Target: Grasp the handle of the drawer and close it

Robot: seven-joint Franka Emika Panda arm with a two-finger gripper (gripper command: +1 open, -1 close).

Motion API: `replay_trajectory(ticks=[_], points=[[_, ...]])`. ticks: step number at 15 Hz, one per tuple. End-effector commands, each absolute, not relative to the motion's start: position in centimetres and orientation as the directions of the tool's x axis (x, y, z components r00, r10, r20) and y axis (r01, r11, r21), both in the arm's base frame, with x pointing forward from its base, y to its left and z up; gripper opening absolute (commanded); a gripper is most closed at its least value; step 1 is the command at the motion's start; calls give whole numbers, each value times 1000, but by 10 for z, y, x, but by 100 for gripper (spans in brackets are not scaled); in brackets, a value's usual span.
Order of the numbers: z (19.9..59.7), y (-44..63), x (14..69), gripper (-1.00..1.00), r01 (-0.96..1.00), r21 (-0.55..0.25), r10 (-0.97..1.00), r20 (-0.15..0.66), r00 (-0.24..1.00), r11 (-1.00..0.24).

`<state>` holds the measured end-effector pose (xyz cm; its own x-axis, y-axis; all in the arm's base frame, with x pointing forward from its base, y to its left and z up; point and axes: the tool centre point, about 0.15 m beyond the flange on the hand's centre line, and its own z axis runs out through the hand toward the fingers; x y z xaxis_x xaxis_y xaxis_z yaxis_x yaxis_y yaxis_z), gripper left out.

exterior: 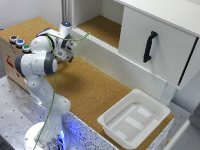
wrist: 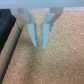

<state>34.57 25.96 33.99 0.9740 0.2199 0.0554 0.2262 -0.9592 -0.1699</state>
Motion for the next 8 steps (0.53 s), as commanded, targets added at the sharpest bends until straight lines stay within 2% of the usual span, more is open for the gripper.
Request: replay_trajectory(ticks=[1, 5, 8], points=[[361, 237, 339, 100, 168, -200, 162, 46, 986, -965], [366, 216, 338, 100, 115, -189, 111, 31, 993, -975], [381, 185, 332, 100, 52, -138, 52, 9, 999, -989]])
